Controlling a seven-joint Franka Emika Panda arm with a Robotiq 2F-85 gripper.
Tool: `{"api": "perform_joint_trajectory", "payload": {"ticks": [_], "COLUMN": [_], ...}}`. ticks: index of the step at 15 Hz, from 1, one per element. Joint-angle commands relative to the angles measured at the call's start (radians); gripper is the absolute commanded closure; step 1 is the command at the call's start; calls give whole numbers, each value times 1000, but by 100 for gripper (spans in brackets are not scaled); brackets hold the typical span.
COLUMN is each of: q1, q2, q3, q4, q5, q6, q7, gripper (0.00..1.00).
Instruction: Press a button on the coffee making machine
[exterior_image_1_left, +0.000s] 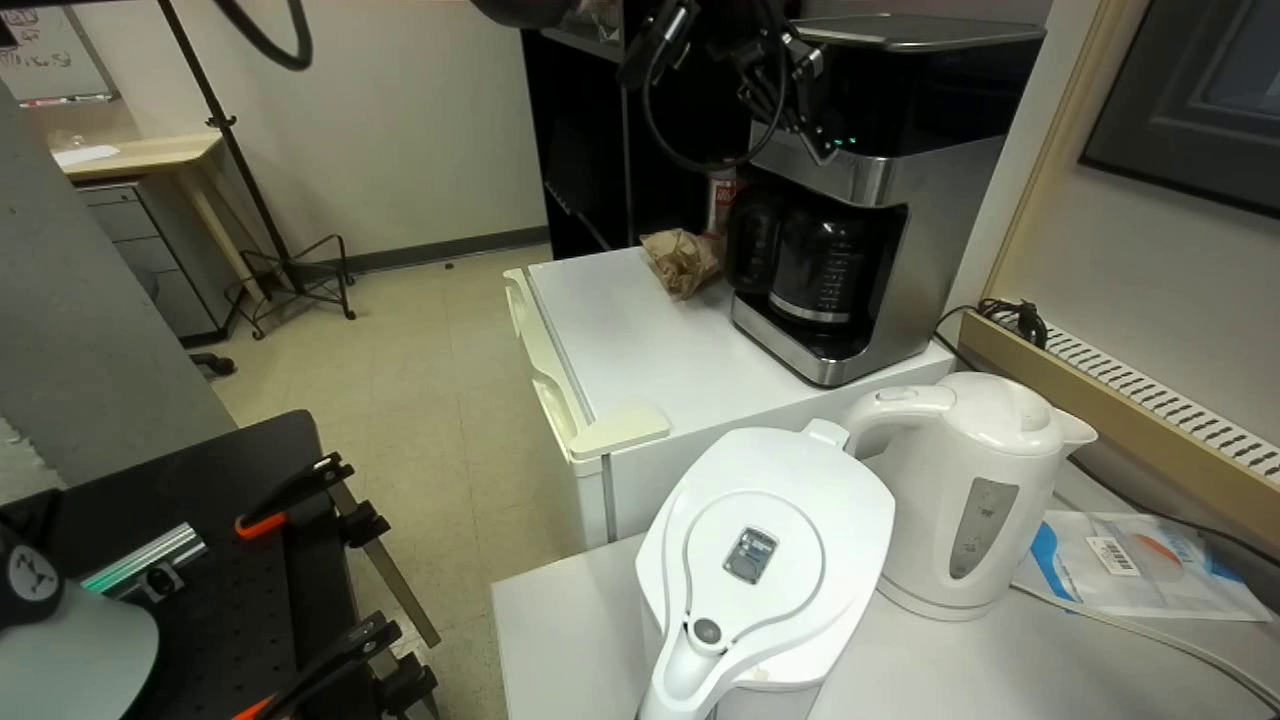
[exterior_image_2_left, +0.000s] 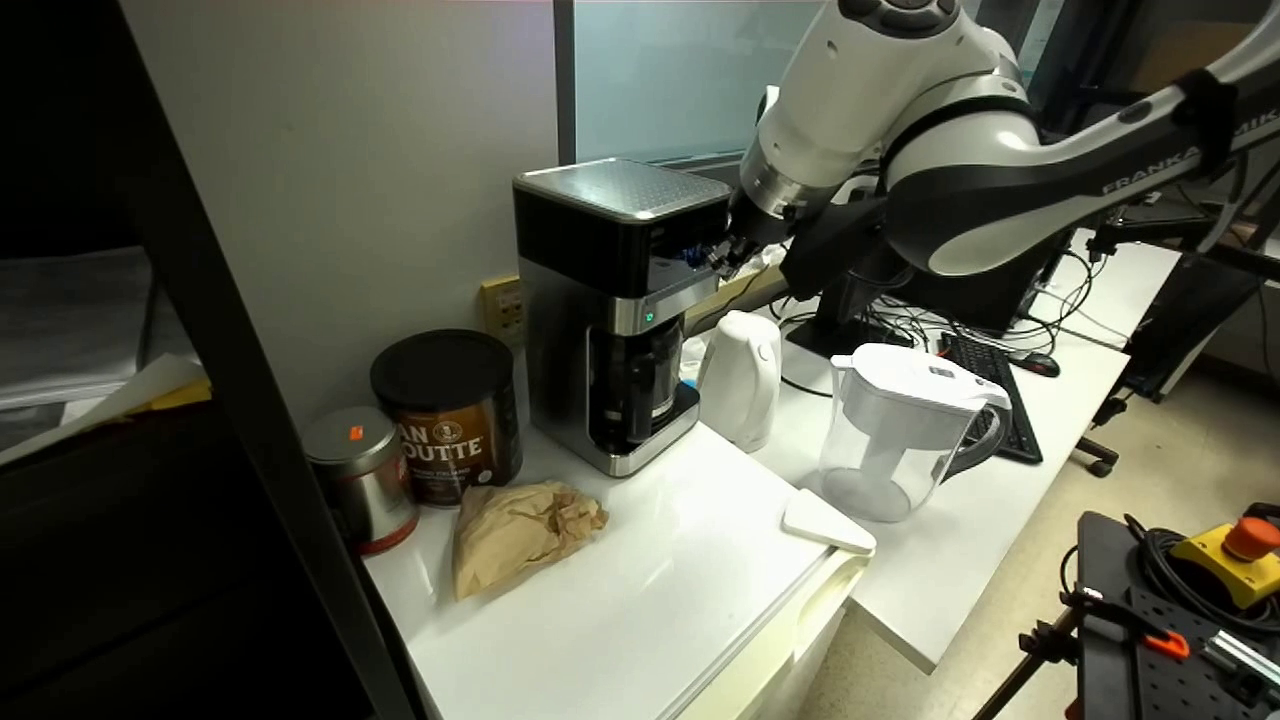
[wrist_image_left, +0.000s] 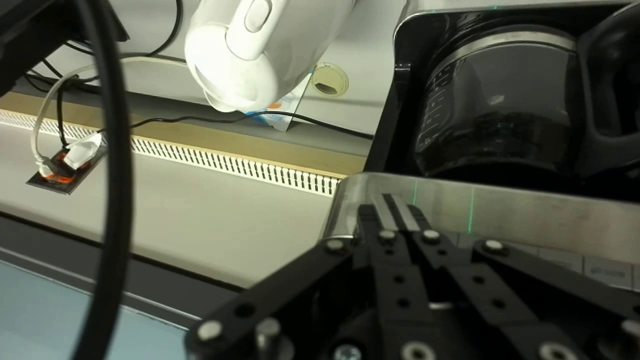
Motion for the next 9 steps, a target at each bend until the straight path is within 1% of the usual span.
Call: {"api": "perform_joint_trajectory", "payload": {"ticks": [1, 9], "q1": [22, 12], "q2": [-153, -443], "q3": [2, 64], "q4": [-162, -443], "q5": [-34, -58], "q6": [20, 12], "q7": [-52, -238], "gripper": [100, 100]}}
